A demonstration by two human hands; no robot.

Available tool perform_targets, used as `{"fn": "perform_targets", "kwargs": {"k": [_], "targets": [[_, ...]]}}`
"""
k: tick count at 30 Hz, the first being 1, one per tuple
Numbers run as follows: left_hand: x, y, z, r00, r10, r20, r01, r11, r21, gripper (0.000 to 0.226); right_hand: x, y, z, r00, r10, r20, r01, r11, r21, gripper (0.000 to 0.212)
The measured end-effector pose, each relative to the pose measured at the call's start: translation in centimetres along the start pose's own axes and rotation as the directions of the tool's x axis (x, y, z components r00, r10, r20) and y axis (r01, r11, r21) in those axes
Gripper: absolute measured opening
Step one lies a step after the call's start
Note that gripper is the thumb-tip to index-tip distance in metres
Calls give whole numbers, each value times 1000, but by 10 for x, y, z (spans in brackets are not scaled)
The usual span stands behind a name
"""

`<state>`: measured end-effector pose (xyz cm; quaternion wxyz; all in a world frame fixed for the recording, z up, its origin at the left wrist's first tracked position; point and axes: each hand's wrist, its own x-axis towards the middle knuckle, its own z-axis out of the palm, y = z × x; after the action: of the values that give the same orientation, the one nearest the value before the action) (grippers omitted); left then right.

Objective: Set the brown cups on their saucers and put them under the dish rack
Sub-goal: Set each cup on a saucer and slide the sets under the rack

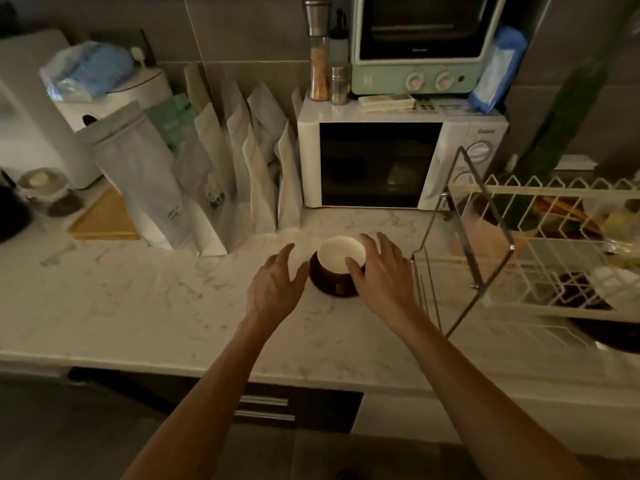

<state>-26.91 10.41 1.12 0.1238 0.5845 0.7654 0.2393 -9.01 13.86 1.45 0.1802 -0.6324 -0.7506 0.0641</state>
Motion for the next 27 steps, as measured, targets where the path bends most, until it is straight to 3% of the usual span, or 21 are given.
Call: {"fn": "perform_targets", "kwargs": {"k": [3, 12, 18, 27], "targets": [[22, 8, 18, 994, -106, 18, 108, 983, -147, 60, 18, 4, 16, 996, 93, 2, -92, 989, 116, 59], [54, 6, 63, 970, -155, 188, 207, 930, -303, 65, 44, 15, 56, 964, 250, 96, -267, 872, 411, 51], [64, 4, 75, 957, -112, 268, 203, 918, -341, 60, 53, 18, 67, 957, 258, 132, -290, 852, 435, 44], [69, -1, 73, 966, -43, 256, 147, 903, -404, 44, 59, 24, 74, 939, 291, 182, -342, 822, 455, 38]]}}
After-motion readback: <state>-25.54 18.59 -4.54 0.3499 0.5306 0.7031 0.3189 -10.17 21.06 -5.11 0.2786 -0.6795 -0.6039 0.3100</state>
